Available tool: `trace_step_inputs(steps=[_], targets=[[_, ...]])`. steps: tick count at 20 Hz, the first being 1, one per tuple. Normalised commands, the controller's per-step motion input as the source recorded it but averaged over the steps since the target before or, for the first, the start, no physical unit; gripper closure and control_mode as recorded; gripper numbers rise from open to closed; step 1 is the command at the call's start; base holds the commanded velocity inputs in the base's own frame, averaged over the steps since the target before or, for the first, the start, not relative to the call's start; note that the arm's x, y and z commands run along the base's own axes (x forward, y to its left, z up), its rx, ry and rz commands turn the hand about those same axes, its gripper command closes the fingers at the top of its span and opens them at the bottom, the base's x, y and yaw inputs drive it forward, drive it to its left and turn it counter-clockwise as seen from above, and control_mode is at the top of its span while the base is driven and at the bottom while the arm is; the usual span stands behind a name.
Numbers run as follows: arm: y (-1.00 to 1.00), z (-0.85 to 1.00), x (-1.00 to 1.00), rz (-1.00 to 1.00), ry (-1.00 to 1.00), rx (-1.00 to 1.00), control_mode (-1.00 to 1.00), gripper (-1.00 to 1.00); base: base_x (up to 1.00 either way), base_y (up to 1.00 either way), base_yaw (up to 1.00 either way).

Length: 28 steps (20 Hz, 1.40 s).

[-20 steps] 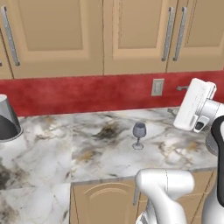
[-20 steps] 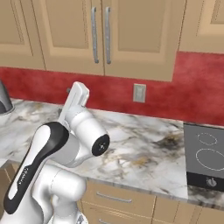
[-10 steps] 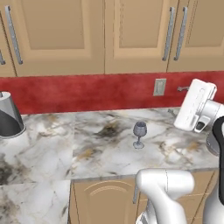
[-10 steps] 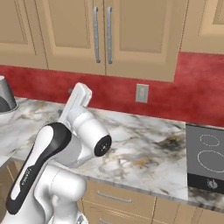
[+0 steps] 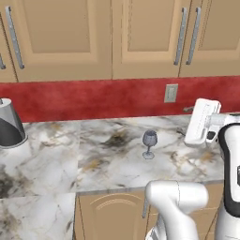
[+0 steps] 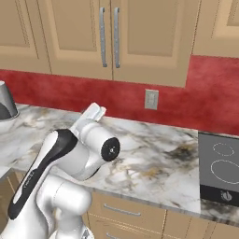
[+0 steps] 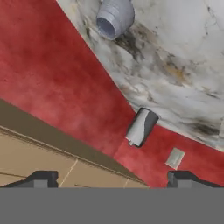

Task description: Retrieve the wine glasses from the counter and place one next to each plate.

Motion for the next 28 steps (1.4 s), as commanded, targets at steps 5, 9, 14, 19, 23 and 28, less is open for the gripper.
trace_step_inputs(steps=[5, 9, 14, 19, 23, 28], targets=[[-0.60, -0.52, 0.44, 0.17, 0.36, 0.15, -1.00, -1.00, 0.00, 0.00, 0.00], [-0.49, -0.64, 0.54, 0.24, 0.24, 0.16, -1.00, -1.00, 0.00, 0.00, 0.00], [-0.37, -0.69, 0.54, 0.26, 0.29, 0.16, -1.00, -1.00, 0.00, 0.00, 0.00], [-0.06, -0.62, 0.61, 0.24, 0.22, 0.04, -1.00, -1.00, 0.00, 0.00, 0.00], [-0.01, -0.41, 0.55, 0.16, 0.06, 0.00, -1.00, -1.00, 0.00, 0.00, 0.00], [0.00, -0.35, 0.43, 0.13, -0.01, 0.00, -1.00, -1.00, 0.00, 0.00, 0.00]])
